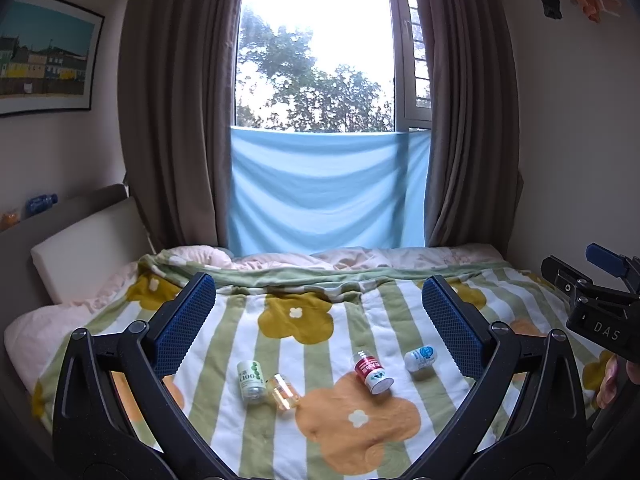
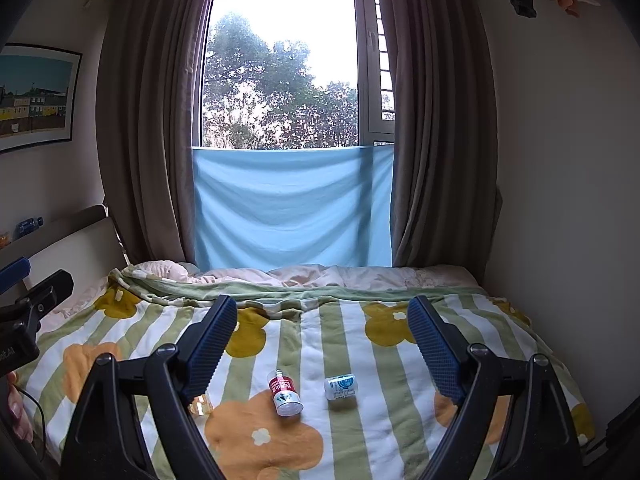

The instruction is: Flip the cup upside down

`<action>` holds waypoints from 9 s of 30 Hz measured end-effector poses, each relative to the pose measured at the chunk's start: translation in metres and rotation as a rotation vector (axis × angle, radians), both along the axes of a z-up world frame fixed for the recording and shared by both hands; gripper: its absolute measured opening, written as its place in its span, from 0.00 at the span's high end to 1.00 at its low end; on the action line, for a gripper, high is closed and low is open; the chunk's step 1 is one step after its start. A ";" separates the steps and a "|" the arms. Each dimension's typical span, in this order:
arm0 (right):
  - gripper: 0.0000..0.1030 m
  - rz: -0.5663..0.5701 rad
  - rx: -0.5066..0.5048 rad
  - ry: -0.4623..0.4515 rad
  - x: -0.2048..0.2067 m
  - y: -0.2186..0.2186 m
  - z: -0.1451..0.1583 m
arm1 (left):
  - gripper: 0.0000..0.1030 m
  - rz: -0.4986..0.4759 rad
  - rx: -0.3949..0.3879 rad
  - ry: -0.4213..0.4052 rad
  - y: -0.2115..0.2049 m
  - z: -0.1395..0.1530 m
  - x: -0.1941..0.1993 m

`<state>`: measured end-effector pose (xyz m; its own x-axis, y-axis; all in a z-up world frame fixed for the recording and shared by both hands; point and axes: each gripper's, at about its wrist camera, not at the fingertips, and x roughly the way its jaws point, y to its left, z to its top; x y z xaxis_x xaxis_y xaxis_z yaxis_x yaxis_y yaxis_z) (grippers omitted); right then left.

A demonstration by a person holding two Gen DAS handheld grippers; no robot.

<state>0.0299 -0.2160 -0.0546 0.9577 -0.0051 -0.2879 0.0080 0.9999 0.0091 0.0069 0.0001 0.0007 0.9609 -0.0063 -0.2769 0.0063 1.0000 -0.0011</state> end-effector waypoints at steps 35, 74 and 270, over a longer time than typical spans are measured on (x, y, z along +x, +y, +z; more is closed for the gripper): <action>0.18 0.075 -0.030 0.406 0.129 -0.038 -0.106 | 0.00 0.033 -0.061 0.471 0.006 -0.119 0.122; 0.43 0.995 -1.137 0.813 0.362 -0.007 -0.418 | 0.00 0.160 -0.195 0.790 0.015 -0.330 0.172; 0.01 0.264 0.240 0.875 0.072 -0.027 -0.262 | 0.00 -0.108 -0.074 0.644 -0.032 -0.266 0.095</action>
